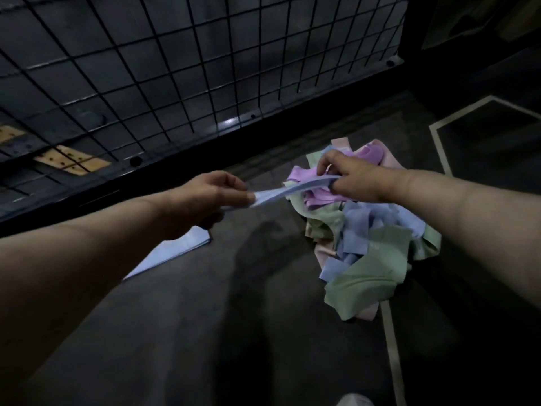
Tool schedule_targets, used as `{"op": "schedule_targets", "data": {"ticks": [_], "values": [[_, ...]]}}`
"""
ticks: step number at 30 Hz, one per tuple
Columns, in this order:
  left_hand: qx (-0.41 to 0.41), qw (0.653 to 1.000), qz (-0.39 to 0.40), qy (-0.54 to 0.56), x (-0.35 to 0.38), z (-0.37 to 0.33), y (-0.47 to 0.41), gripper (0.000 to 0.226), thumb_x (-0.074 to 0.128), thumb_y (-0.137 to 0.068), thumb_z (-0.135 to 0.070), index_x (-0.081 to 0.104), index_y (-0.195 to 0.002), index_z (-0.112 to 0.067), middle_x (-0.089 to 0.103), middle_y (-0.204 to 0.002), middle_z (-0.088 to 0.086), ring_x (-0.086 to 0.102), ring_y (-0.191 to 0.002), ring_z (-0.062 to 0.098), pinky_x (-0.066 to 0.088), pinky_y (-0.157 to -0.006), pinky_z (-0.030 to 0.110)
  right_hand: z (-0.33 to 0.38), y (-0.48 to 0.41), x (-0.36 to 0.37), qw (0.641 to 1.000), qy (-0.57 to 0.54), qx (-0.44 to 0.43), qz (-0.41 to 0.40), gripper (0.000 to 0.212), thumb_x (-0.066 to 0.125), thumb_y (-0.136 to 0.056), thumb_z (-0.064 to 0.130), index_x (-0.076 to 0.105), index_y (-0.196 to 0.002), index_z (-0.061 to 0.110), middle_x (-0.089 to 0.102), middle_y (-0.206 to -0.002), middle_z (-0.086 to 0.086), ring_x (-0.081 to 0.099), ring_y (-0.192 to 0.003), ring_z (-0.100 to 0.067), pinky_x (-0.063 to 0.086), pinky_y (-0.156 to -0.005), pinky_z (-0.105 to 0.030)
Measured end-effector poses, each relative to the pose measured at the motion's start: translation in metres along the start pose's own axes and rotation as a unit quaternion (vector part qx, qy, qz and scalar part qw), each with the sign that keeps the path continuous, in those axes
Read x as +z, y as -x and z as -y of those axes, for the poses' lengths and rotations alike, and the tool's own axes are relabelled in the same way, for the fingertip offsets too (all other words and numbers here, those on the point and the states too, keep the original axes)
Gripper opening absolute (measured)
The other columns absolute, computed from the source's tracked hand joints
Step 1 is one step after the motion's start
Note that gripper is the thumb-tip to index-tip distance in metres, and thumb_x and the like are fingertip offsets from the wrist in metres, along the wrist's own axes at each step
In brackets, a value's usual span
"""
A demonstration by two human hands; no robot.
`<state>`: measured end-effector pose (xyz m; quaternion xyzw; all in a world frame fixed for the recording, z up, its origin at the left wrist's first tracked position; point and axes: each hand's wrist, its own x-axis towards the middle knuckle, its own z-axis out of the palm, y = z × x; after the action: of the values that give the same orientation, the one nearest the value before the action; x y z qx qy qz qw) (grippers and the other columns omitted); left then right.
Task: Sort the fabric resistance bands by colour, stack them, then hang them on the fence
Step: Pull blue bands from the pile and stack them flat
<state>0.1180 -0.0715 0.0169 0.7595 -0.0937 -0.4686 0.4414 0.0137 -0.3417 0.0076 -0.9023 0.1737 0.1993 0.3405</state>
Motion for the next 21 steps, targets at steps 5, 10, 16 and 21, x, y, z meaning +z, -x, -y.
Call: {"op": "schedule_targets", "data": {"ticks": [5,10,16,21], "values": [[0.043,0.986,0.029,-0.159,-0.036,0.028,0.017,0.07,0.093,-0.056,-0.032,0.048,-0.104,-0.053,0.054,-0.107,0.002,0.053,-0.085,0.016,0.047,-0.062,0.023,0.031,-0.005,-0.001,0.957,-0.263,0.056,0.111,0.015,0.056,-0.092,-0.006,0.057,-0.105,0.002,0.068,-0.103,-0.031,0.069,-0.09,-0.04,0.059,-0.072,-0.045],[0.018,0.998,0.01,-0.062,-0.065,0.049,0.028,0.008,0.071,-0.078,-0.022,0.068,-0.085,-0.026,0.054,-0.063,0.0,0.038,-0.051,0.014,0.025,-0.048,0.023,0.043,-0.016,0.0,0.941,-0.302,0.082,0.127,0.022,0.059,-0.094,0.003,0.061,-0.115,-0.004,0.067,-0.095,-0.021,0.07,-0.087,-0.031,0.059,-0.084,-0.05],[-0.016,1.0,-0.015,0.018,-0.104,0.08,0.045,0.015,0.066,-0.084,-0.016,0.072,-0.085,-0.003,0.073,-0.085,0.018,0.07,-0.08,0.03,0.055,-0.065,0.036,0.06,-0.024,0.022,0.912,-0.387,0.056,0.125,0.007,0.055,-0.096,0.006,0.062,-0.097,0.004,0.07,-0.079,-0.011,0.073,-0.074,-0.02,0.06,-0.065,-0.027],[-0.073,0.994,-0.036,0.07,-0.12,0.108,0.067,0.022,0.067,-0.084,-0.008,0.065,-0.103,0.003,0.07,-0.097,0.03,0.073,-0.085,0.035,0.062,-0.064,0.037,0.078,-0.033,0.05,0.934,-0.324,0.07,0.132,0.005,0.057,-0.098,0.01,0.061,-0.097,0.007,0.068,-0.083,-0.011,0.071,-0.083,-0.025,0.052,-0.058,-0.024]]}}
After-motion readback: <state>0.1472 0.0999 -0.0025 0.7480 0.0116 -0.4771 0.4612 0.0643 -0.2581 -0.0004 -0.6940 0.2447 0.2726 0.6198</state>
